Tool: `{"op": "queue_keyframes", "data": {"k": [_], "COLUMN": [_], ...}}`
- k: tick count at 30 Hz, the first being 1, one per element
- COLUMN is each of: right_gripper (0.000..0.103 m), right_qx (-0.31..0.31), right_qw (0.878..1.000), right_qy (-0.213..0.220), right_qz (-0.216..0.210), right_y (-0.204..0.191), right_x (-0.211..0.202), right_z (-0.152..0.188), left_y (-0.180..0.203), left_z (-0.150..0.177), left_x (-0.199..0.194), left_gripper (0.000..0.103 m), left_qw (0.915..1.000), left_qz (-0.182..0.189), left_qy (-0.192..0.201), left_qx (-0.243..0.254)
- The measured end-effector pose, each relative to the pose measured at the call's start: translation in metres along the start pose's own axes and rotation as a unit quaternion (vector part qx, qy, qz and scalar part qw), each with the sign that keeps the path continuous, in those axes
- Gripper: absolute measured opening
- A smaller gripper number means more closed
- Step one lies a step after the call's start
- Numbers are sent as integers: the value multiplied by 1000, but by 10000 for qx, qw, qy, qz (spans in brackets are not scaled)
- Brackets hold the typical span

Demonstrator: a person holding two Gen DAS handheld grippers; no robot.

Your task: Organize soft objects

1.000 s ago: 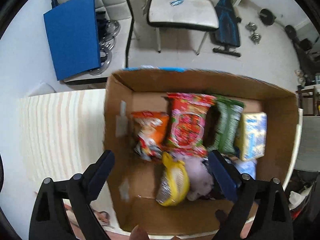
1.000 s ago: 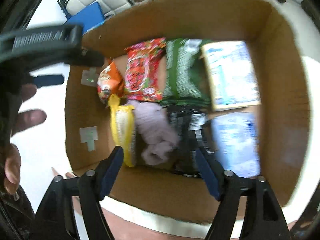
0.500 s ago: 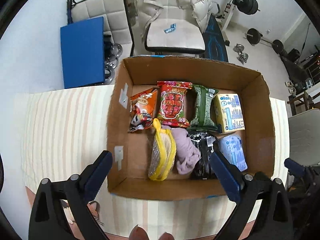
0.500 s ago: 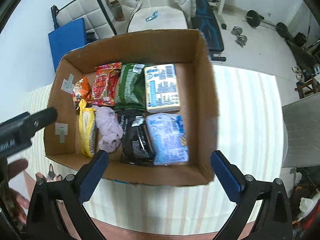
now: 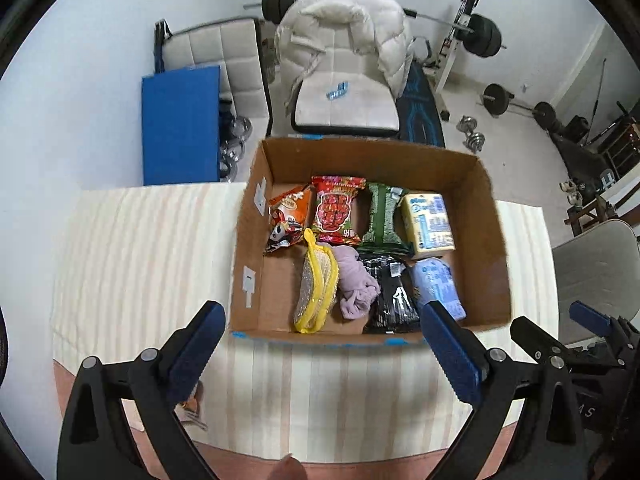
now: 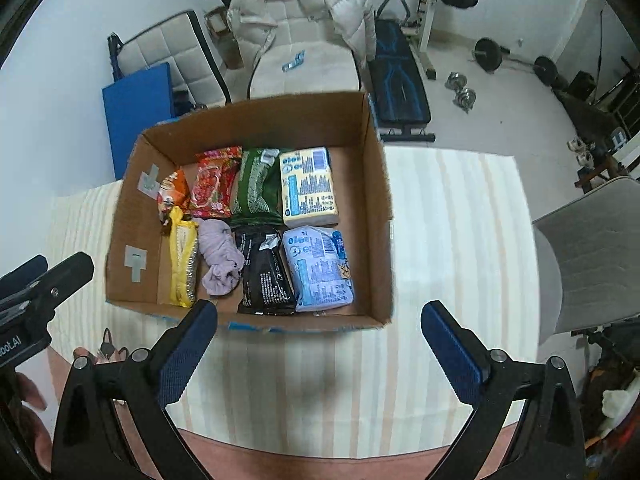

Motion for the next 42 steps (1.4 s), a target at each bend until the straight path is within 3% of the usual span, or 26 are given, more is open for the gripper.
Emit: {"op": "queue_keyframes", "data": {"k": [5,24,31,42], "right_gripper": [103,103,103,103], "right_qx": [-71,-167,-297,-272], "right_qw": [9994,9912,9880,9871], "right_qy": [343,1305,1507,1580], "right_qz": [-27,-168,-131,-13], "right_y": [1,6,0,5], "right_x": [-50,-213,-247,-256], "right_z": [31,148,172,183], "left_y": [6,12,12,12], "left_z": [32,122,142,152], "left_x": [-48,-175,-202,-205], "left_gripper": [100,100,100,100], "left_qw": [9993,9959,9953,9952], "left_qz": [-77,44,120,97], "left_qy": [367,893,959,972], "left_qx": [95,98,13,-66]}}
Point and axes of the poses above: each gripper's, at about its wrist camera, not at the fingertips, and x roughly the way its jaws point, y to its right, z to its underside, the point moved 1 cm from there along x, roughly the way its jaws point, and after that the axes turned 6 degrees about -y, right-handed, at the moved point
